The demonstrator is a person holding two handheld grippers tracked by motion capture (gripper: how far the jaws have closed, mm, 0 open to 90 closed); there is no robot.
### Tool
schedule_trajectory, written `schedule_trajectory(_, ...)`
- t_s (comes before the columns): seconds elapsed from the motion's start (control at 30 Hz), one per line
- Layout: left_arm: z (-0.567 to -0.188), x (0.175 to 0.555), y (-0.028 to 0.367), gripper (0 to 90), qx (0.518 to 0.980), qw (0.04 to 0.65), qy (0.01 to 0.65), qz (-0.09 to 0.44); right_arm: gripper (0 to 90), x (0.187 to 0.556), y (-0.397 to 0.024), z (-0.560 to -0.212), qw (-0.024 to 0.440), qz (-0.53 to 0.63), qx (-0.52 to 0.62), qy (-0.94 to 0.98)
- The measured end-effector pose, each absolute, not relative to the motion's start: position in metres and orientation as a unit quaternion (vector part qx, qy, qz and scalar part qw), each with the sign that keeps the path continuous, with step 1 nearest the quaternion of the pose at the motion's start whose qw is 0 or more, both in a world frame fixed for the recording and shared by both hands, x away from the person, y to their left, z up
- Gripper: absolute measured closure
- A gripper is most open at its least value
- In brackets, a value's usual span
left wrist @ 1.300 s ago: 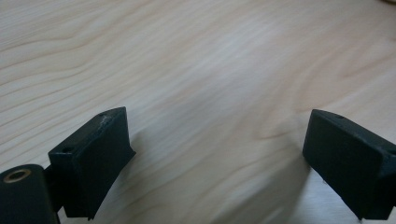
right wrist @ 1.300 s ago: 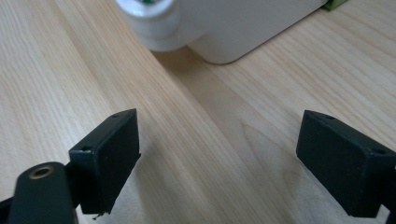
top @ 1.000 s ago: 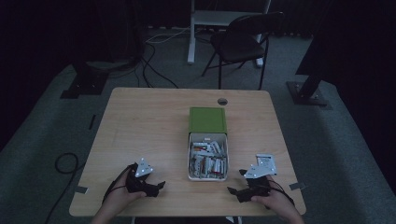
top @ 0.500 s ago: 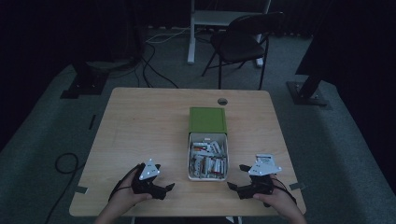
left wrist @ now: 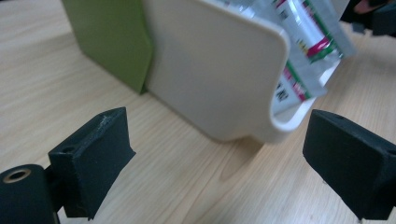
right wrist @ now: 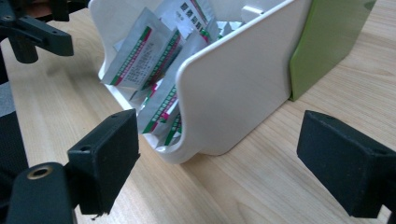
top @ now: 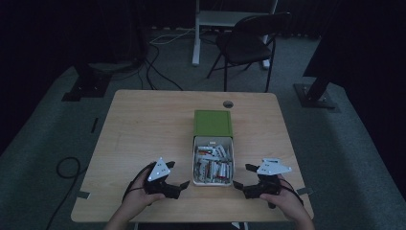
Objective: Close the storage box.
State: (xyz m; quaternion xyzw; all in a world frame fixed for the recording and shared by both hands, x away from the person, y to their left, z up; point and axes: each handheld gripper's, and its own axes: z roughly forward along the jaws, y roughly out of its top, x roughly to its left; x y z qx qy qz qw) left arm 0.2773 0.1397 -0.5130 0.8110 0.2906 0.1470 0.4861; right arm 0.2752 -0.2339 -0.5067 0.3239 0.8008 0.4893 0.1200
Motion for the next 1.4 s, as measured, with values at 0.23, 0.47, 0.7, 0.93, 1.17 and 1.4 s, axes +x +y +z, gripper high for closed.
schedule_trajectory(0.23,-0.513,0.284,0.128,8.3,0.810,0.496,0.278,0.144,12.6,0.280,-0.234,-0.506,0.118,0.498,0.326,0.795)
schedule_trajectory(0.47,-0.512,0.291,0.125,8.3,0.807,0.497,0.281,0.153,12.6,0.287,-0.233,-0.506,0.115,0.505,0.334,0.788)
schedule_trajectory(0.7,-0.512,0.298,0.122,8.3,0.803,0.499,0.286,0.159,13.4,0.292,-0.234,-0.509,0.121,0.499,0.340,0.788)
schedule_trajectory(0.93,-0.513,0.304,0.121,8.3,0.798,0.501,0.294,0.160,12.2,0.294,-0.234,-0.508,0.132,0.496,0.336,0.790)
schedule_trajectory(1.17,-0.511,0.307,0.120,8.2,0.802,0.497,0.290,0.163,12.2,0.296,-0.234,-0.509,0.131,0.496,0.345,0.786)
schedule_trajectory(1.4,-0.511,0.312,0.120,8.3,0.800,0.496,0.294,0.163,12.2,0.301,-0.234,-0.509,0.133,0.497,0.353,0.782)
